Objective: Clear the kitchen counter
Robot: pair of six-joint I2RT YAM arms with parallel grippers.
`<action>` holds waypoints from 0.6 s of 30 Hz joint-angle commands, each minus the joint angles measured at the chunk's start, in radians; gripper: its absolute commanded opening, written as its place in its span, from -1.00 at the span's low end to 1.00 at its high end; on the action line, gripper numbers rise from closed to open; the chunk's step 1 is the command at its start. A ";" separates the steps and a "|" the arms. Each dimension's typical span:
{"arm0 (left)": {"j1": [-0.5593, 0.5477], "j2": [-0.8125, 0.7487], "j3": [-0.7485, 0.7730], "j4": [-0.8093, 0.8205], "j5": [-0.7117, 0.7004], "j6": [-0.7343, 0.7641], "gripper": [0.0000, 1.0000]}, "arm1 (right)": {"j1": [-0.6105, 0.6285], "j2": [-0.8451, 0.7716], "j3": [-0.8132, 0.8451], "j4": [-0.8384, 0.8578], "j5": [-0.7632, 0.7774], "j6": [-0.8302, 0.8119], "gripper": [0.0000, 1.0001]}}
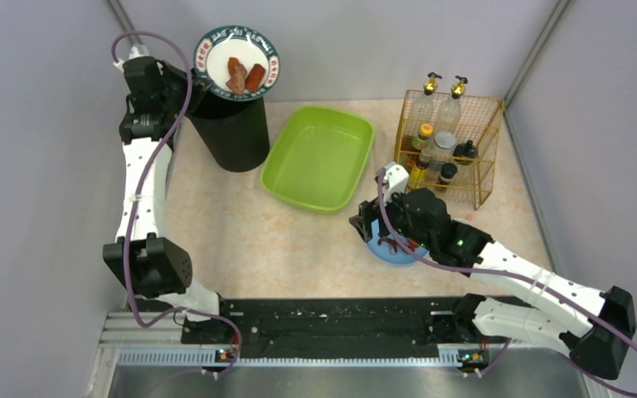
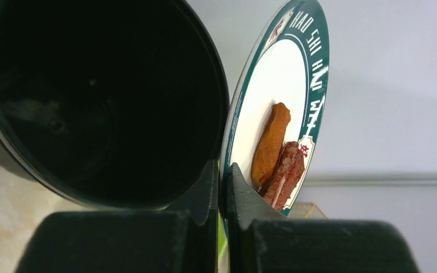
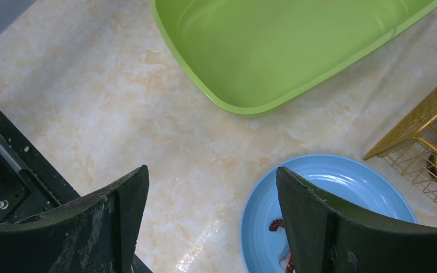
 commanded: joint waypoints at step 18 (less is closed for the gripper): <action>0.105 0.073 0.245 0.013 -0.242 0.124 -1.00 | 0.010 -0.006 -0.010 0.057 -0.020 0.004 0.61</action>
